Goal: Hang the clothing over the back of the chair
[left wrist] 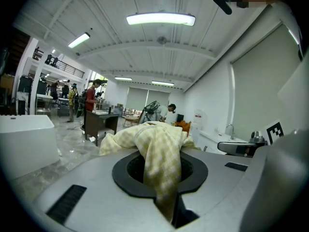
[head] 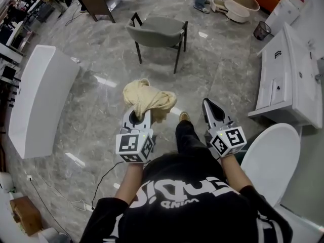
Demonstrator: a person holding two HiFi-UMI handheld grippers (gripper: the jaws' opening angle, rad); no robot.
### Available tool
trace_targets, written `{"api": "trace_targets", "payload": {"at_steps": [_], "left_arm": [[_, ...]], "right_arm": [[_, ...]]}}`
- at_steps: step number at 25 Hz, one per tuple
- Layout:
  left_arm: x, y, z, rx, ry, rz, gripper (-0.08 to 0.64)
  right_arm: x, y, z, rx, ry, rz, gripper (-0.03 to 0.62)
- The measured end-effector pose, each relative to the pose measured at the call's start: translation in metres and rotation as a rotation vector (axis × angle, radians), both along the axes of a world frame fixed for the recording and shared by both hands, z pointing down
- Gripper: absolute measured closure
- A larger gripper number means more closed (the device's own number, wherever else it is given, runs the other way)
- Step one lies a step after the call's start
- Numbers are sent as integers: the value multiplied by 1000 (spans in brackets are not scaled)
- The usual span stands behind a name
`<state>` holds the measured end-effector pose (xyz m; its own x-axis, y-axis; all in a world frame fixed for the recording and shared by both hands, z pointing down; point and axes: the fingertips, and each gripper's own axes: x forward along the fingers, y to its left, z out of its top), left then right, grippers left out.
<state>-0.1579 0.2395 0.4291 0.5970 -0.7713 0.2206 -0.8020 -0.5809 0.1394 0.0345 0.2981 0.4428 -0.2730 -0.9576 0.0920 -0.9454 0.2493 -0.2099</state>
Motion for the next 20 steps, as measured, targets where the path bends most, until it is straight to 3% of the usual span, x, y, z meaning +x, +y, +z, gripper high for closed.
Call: {"api": "trace_targets", "payload": {"at_steps": [13,20], "left_arm": [[46,-115,-30,-3,11,-47,502],[71,-164,-35,-2,-1,-91,502]], "right_arm": [[50,-120,-14,-21,-19,-63,578],[76,-182,-24,-5,-25,-143,578]]}}
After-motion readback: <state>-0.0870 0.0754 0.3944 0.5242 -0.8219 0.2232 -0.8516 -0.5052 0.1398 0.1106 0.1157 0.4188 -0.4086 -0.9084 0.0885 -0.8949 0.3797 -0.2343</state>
